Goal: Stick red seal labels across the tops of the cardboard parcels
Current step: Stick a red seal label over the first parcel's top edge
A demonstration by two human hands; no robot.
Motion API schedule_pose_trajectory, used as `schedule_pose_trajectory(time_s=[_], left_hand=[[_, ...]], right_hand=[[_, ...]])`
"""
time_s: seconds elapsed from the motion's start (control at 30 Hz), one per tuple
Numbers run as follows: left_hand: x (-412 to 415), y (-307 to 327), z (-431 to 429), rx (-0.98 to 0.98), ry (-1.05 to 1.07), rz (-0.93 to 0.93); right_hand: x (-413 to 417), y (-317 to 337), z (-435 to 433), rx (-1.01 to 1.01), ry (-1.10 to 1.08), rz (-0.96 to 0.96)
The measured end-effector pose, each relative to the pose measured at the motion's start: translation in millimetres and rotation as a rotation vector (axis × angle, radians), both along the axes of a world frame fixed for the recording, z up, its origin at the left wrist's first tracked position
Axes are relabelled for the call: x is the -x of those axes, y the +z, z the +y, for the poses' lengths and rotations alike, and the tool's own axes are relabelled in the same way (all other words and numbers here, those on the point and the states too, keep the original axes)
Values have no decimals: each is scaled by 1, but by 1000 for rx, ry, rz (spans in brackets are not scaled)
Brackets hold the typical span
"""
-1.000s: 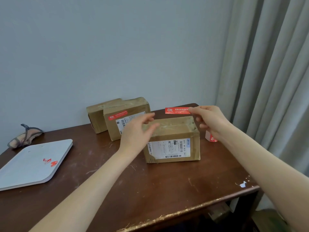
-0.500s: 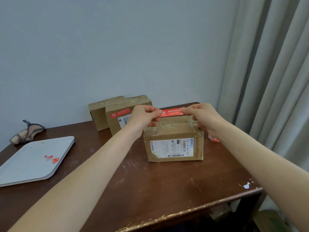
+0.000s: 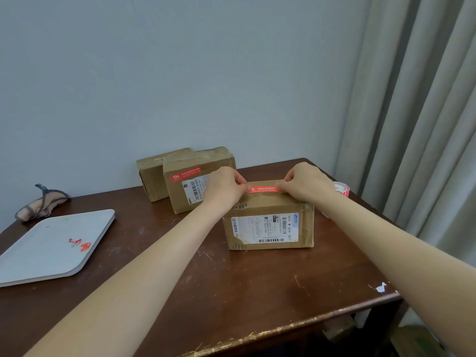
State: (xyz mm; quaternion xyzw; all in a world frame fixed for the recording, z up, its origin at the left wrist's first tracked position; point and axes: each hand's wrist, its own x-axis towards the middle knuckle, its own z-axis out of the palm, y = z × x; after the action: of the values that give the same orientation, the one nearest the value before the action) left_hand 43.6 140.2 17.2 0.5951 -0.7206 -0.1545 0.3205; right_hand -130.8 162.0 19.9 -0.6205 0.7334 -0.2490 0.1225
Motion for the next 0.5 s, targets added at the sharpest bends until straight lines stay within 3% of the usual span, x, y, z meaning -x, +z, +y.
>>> schedule_pose_trajectory(time_s=[0.5], left_hand=[[0, -5, -2, 20, -28, -61]], right_hand=[[1, -7, -5, -1, -5, 85]])
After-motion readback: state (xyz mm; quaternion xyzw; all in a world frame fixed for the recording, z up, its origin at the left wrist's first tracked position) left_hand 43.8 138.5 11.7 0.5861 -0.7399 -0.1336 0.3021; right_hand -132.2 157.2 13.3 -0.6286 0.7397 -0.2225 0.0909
